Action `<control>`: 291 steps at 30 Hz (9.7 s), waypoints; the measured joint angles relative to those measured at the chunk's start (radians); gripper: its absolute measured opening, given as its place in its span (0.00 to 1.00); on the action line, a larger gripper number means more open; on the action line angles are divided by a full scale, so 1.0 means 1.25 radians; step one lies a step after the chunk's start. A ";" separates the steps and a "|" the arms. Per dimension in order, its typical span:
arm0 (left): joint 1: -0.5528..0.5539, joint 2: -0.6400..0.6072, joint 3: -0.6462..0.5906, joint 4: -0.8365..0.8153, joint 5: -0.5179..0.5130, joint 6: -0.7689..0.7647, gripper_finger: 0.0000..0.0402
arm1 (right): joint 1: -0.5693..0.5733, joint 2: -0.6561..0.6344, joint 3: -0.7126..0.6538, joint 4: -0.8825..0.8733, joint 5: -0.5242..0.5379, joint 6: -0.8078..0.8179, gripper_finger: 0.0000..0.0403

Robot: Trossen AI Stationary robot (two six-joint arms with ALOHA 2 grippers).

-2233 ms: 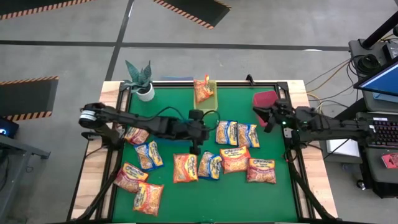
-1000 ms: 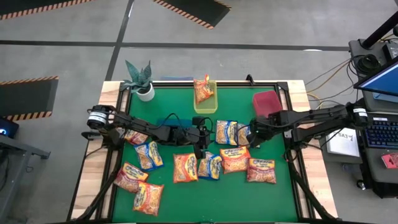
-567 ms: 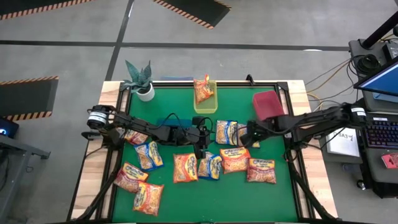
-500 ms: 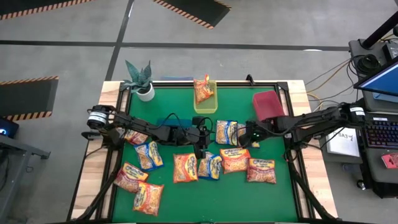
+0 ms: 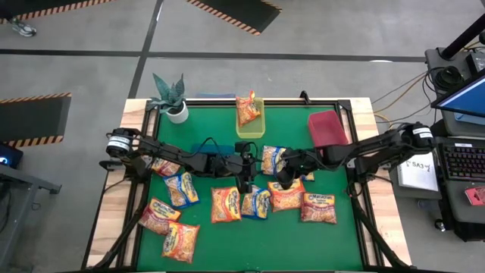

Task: Sort Maruchan noodles
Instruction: Put the blue noodle pack into the red bin

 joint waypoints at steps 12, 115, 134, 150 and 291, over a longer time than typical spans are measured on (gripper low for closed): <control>0.002 0.032 0.000 0.005 0.006 -0.008 0.35 | -0.001 -0.034 0.037 -0.157 0.026 0.072 0.07; 0.067 0.220 0.081 -0.124 -0.006 -0.104 0.00 | -0.169 0.026 0.035 -0.136 0.050 0.018 0.84; 0.068 0.221 0.080 -0.125 -0.022 -0.107 0.00 | -0.170 0.270 0.036 0.231 -0.013 -0.126 0.81; 0.066 0.211 0.079 -0.120 -0.021 -0.107 0.00 | -0.170 0.266 0.035 0.253 -0.013 -0.138 0.44; -0.115 -0.273 0.089 -0.303 -0.021 -0.101 0.00 | 0.149 -0.062 0.091 -0.094 0.677 -0.179 0.40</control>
